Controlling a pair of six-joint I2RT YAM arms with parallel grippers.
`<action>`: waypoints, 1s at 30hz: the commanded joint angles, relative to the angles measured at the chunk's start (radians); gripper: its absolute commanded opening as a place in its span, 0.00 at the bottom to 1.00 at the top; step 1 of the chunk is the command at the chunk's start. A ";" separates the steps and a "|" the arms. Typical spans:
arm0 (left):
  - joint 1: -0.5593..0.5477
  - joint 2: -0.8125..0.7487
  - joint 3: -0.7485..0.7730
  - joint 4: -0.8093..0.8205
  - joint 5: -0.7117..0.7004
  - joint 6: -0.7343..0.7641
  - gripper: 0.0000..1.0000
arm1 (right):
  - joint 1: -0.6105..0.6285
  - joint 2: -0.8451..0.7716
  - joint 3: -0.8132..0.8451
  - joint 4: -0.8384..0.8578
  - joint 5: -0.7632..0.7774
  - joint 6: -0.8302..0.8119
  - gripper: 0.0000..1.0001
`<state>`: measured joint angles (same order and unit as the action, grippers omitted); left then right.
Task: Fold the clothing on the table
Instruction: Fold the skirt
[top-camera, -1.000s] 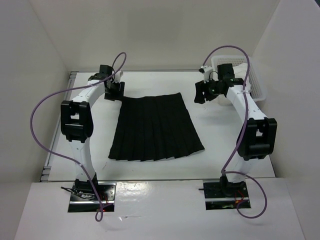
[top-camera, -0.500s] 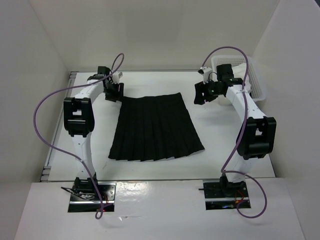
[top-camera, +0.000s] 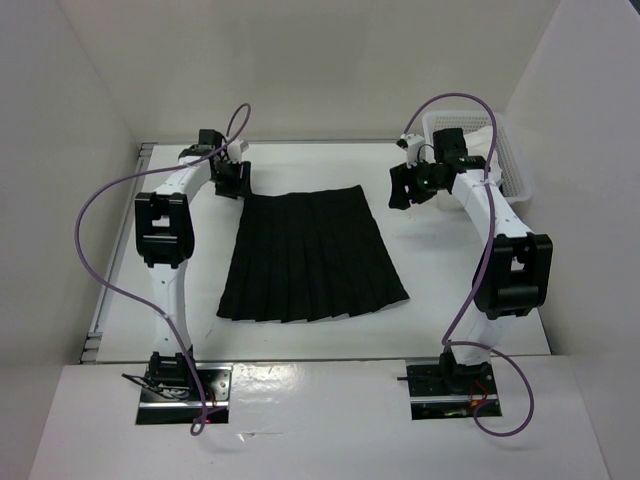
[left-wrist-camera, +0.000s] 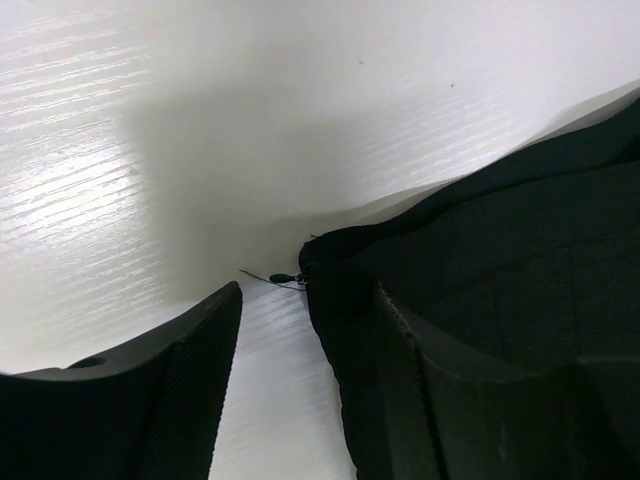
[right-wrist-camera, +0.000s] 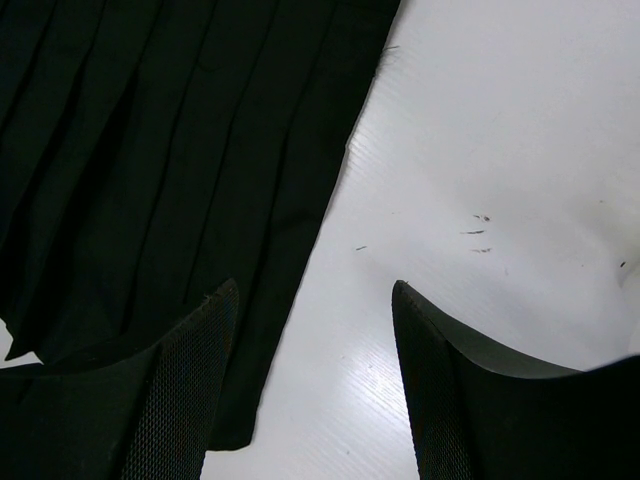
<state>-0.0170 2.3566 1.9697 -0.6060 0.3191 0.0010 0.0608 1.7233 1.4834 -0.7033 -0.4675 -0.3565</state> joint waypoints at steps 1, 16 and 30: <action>-0.006 0.030 0.035 -0.021 0.023 0.019 0.61 | -0.001 -0.024 0.035 -0.009 0.003 0.001 0.68; -0.015 0.007 -0.001 -0.038 0.032 0.039 0.17 | -0.001 0.062 0.075 0.004 -0.019 0.010 0.68; -0.037 -0.079 -0.081 -0.048 0.012 0.068 0.16 | 0.077 0.466 0.396 0.033 -0.074 0.056 0.72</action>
<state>-0.0341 2.3295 1.9041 -0.6186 0.3401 0.0299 0.1013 2.1750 1.7874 -0.6983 -0.5087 -0.3111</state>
